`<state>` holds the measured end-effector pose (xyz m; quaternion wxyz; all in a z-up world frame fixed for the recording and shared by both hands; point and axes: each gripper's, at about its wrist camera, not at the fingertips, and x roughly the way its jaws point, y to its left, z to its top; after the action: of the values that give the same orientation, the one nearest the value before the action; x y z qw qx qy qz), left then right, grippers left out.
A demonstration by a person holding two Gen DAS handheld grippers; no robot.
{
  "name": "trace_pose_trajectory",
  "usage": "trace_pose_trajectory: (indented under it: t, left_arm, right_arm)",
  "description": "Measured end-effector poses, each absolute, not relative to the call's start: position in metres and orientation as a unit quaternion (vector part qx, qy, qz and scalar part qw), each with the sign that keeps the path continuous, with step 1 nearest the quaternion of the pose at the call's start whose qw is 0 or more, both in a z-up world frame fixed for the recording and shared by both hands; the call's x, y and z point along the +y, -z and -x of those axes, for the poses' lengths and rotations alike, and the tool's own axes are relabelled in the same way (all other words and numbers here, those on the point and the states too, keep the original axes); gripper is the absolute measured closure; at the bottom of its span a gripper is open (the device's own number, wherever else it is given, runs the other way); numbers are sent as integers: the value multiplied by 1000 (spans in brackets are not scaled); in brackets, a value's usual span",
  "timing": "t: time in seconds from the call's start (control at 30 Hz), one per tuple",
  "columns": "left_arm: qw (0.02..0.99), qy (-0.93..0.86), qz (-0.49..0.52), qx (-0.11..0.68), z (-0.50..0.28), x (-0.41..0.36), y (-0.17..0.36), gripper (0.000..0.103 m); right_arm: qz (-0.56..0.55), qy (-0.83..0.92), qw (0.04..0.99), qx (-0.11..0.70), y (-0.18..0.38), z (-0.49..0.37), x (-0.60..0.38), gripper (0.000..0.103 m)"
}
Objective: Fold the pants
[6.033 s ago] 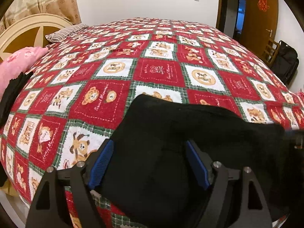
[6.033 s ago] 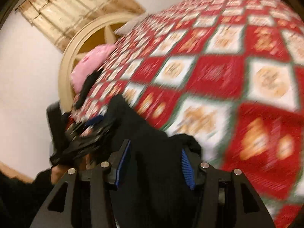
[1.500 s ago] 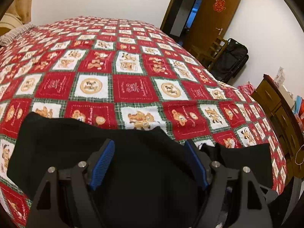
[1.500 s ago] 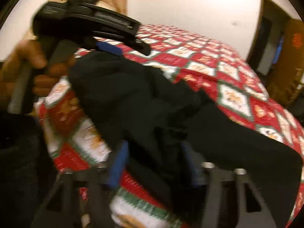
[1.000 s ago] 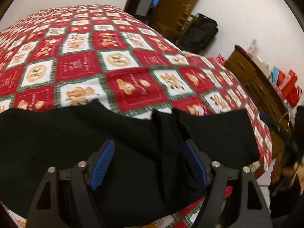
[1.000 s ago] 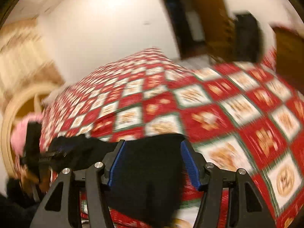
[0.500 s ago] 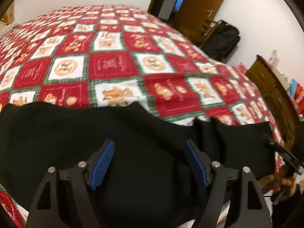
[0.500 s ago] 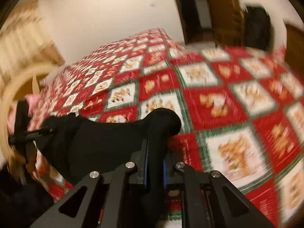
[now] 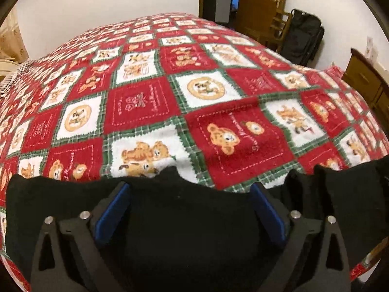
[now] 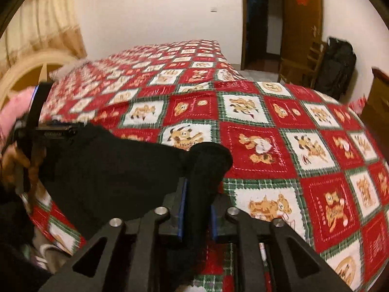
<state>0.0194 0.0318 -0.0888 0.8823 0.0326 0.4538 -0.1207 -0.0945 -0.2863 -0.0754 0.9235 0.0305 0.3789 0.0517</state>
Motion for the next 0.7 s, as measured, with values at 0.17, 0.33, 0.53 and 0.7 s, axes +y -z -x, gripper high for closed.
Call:
trace_pose_trajectory:
  t: [0.17,0.33,0.53,0.7]
  left_arm:
    - [893,140,27,427,-6,63,61,4]
    - [900,133,42,413,7,85,41,4]
    - [894,133,59,423,14,91,44,4]
    - [895,133,63,422,19,98,44,4]
  right_arm:
    - [-17,-3,956,293,28,117,-267,54]
    - [-17,-199,922,333,41,104,-171,54]
    - [65,-239,897,366,81,86,-91,54]
    - [55,-221,888,399,106,74,-92,90]
